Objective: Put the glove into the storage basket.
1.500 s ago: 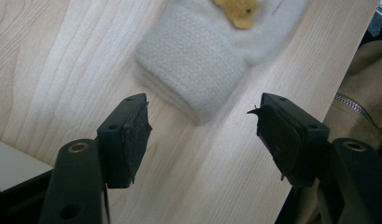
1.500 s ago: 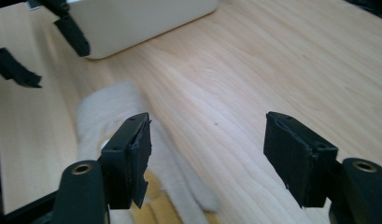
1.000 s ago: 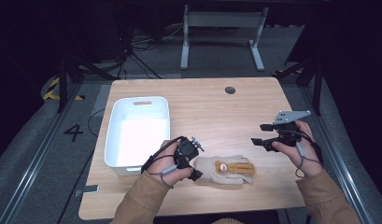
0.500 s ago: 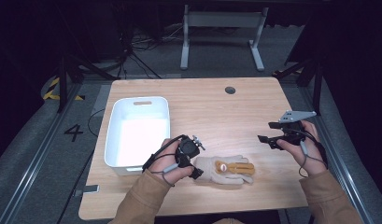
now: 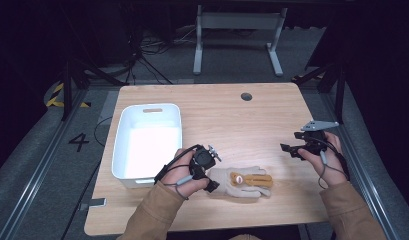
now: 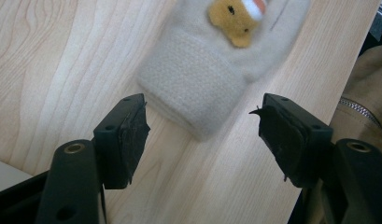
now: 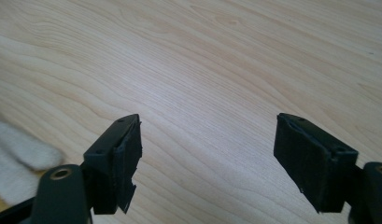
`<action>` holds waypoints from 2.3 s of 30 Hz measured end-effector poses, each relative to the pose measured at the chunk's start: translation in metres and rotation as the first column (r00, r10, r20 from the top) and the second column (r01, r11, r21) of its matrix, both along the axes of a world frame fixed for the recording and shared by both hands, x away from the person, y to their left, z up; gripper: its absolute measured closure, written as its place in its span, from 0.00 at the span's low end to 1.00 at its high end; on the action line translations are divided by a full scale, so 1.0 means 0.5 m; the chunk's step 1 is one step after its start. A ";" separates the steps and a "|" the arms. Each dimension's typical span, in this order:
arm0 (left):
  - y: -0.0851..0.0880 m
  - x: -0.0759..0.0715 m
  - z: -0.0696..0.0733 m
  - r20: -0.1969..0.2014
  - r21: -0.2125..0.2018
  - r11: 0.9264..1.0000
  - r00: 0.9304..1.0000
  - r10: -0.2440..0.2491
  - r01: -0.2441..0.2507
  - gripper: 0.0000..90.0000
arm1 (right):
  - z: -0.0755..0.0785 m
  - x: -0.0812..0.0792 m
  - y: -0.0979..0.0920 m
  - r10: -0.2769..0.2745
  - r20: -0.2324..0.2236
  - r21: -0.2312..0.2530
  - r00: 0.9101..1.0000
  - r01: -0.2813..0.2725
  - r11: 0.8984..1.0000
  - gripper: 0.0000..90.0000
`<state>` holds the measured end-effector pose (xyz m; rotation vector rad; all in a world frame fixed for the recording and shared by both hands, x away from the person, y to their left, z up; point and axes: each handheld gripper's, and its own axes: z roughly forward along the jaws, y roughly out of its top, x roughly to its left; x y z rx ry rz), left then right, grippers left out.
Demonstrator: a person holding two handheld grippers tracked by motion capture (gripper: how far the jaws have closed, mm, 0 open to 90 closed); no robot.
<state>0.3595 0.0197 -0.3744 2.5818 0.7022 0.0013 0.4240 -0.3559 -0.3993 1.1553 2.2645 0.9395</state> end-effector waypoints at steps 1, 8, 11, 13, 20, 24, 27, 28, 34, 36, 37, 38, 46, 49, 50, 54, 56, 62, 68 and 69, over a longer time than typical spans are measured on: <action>-0.001 0.000 0.000 -0.001 0.002 1.000 1.000 -0.004 0.004 0.37 | -0.005 0.002 -0.001 -0.003 -0.006 0.000 1.000 0.003 1.000 0.28; -0.011 0.001 0.003 0.011 -0.030 0.998 0.999 -0.048 0.048 0.31 | -0.024 0.007 -0.002 0.003 -0.033 -0.004 0.999 -0.003 1.000 0.28; -0.016 0.002 0.005 0.016 -0.075 0.995 0.998 -0.062 0.063 0.26 | -0.024 0.006 -0.005 0.000 -0.032 0.002 0.999 0.000 1.000 0.28; -0.021 0.002 0.003 0.026 -0.094 0.993 0.997 -0.073 0.075 0.26 | -0.023 0.004 -0.007 -0.003 -0.031 0.003 1.000 0.003 1.000 0.28; -0.042 0.007 -0.014 0.068 -0.129 0.984 0.991 -0.113 0.121 0.29 | -0.020 -0.001 -0.012 -0.003 -0.029 0.010 1.000 0.003 1.000 0.30; -0.052 0.011 -0.029 0.091 -0.139 0.979 0.986 -0.139 0.150 0.30 | -0.021 -0.001 -0.016 -0.003 -0.029 0.018 1.000 0.004 1.000 0.29; -0.056 0.016 -0.041 0.089 -0.147 0.975 0.984 -0.156 0.167 0.31 | -0.021 -0.001 -0.016 -0.001 -0.030 0.024 1.000 0.002 1.000 0.29; -0.057 0.017 -0.046 0.090 -0.155 0.973 0.983 -0.162 0.174 0.31 | -0.021 0.000 -0.016 0.001 -0.034 0.026 0.999 0.000 1.000 0.29; -0.058 0.029 -0.070 0.106 -0.175 0.964 0.977 -0.183 0.199 0.29 | -0.021 -0.001 -0.016 0.007 -0.036 0.031 0.999 -0.006 0.999 0.29; -0.057 0.034 -0.077 0.089 -0.167 0.968 0.981 -0.173 0.186 0.29 | -0.022 0.000 -0.017 0.008 -0.039 0.034 0.999 -0.007 0.999 0.29; -0.057 0.036 -0.081 0.090 -0.165 0.969 0.981 -0.171 0.184 0.29 | -0.022 0.000 -0.017 0.010 -0.044 0.034 0.999 -0.009 0.999 0.29; -0.057 0.038 -0.083 0.096 -0.174 0.967 0.981 -0.171 0.186 0.29 | -0.023 0.000 -0.017 0.011 -0.047 0.033 0.999 -0.010 0.999 0.29; -0.064 0.042 -0.099 0.139 -0.199 0.955 0.971 -0.196 0.221 0.28 | -0.025 0.000 -0.015 0.018 -0.051 0.036 0.999 -0.016 0.999 0.29; -0.069 0.042 -0.108 0.135 -0.169 0.960 0.970 -0.204 0.225 0.26 | -0.026 0.000 -0.014 0.021 -0.056 0.033 0.998 -0.019 0.999 0.29; -0.070 0.041 -0.112 0.140 -0.169 0.958 0.968 -0.209 0.231 0.25 | -0.026 0.000 -0.014 0.021 -0.057 0.034 0.998 -0.019 0.999 0.29; -0.073 0.039 -0.121 0.139 -0.180 0.951 0.964 -0.229 0.252 0.24 | -0.026 0.000 -0.016 0.019 -0.060 0.039 0.998 -0.017 0.999 0.29; -0.077 0.036 -0.123 0.139 -0.162 0.950 0.960 -0.244 0.265 0.21 | -0.025 -0.001 -0.016 0.016 -0.060 0.039 0.998 -0.014 0.999 0.29; -0.100 0.027 -0.143 0.176 -0.081 0.959 0.951 -0.255 0.272 0.18 | -0.023 0.000 -0.017 0.017 -0.061 0.050 0.998 -0.014 0.999 0.29; -0.103 0.031 -0.152 0.166 -0.092 0.957 0.952 -0.256 0.274 0.17 | -0.025 0.001 -0.015 0.021 -0.065 0.049 0.998 -0.018 0.999 0.29; -0.104 0.032 -0.154 0.164 -0.096 0.956 0.952 -0.259 0.277 0.17 | -0.025 0.001 -0.015 0.023 -0.067 0.050 0.998 -0.019 0.999 0.29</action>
